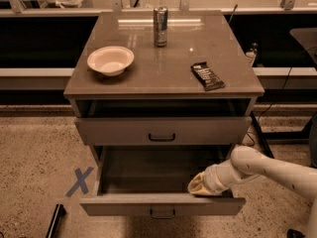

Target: Open middle drawer

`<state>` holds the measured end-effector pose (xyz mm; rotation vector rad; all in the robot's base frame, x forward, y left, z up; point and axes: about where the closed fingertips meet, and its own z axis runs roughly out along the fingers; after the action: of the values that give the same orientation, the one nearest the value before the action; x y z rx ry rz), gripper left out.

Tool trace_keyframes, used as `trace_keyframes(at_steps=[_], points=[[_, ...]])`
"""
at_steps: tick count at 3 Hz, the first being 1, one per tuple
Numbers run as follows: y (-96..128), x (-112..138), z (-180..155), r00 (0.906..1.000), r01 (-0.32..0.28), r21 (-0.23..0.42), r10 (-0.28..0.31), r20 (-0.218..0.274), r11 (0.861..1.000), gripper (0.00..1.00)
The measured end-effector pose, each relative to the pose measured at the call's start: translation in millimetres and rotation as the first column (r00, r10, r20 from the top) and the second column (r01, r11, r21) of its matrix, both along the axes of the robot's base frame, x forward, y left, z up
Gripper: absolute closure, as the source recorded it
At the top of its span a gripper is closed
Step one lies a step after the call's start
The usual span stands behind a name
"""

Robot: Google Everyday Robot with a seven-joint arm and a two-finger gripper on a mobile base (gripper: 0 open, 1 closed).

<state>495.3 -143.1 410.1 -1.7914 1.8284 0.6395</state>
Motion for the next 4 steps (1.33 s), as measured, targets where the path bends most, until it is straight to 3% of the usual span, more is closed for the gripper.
trace_keyframes(at_steps=[2,3,4], points=[[38,-42,-1,0.9872,-0.157,0.092,0.159,-0.012,0.983,1.0],[43,-58,13,0.9824,-0.185,0.156,0.187,0.006,0.97,1.0],[37,-64,36,0.9857,-0.168,0.197,0.16,0.053,0.966,1.0]])
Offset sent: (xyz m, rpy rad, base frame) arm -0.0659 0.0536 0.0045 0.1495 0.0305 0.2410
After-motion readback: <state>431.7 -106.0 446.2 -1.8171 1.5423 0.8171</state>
